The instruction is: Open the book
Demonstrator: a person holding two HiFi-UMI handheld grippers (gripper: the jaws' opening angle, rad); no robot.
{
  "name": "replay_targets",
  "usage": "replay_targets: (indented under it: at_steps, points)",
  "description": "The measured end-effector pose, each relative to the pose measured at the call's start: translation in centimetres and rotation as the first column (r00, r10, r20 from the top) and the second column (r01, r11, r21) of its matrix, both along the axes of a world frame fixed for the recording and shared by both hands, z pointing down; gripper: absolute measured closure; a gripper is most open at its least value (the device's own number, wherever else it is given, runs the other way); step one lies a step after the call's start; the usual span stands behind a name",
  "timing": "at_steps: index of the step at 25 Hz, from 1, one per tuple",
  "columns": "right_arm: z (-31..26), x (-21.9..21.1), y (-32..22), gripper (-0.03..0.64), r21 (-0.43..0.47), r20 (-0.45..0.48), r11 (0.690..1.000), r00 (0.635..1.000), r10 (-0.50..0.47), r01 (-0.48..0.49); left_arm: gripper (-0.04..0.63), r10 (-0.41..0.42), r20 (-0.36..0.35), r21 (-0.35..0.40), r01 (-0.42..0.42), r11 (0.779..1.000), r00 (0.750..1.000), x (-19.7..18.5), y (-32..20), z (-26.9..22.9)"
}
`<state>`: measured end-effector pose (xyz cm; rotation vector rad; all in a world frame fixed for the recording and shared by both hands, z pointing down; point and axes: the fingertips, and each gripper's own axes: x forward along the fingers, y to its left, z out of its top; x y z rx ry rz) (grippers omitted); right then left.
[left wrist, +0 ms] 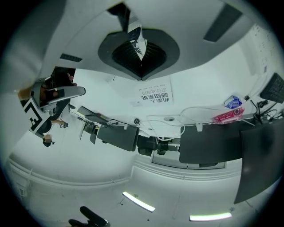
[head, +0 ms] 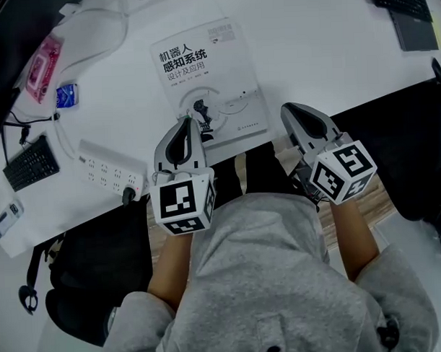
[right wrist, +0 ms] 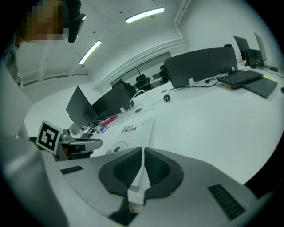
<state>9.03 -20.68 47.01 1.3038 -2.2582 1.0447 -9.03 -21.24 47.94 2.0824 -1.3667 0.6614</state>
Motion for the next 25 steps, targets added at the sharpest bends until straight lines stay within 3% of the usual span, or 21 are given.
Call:
replay_targets:
  at_steps: [6, 9, 17, 25]
  points:
    - [2.6, -1.5, 1.4, 0.580, -0.103, 0.085, 0.992, 0.994, -0.069, 0.078, 0.587, -0.002, 0.003, -0.040, 0.002, 0.999, 1.000, 0.3, -0.1, 2.0]
    - [3.7, -2.5, 2.3, 0.486, -0.155, 0.126, 0.980, 0.987, -0.104, 0.123, 0.588, -0.017, 0.001, -0.059, 0.017, 0.998, 1.000, 0.3, -0.2, 2.9]
    - [5.5, -3.6, 3.8, 0.488, -0.248, 0.186, 0.957, 0.977, -0.105, 0.150, 0.588, -0.029, 0.009, -0.095, 0.030, 0.995, 1.000, -0.2, -0.3, 4.4]
    - [6.2, -3.5, 4.1, 0.514, -0.291, 0.181, 0.941, 0.976, -0.123, 0.173, 0.587, -0.037, 0.023, -0.118, 0.039, 0.992, 0.999, -1.0, -0.3, 5.3]
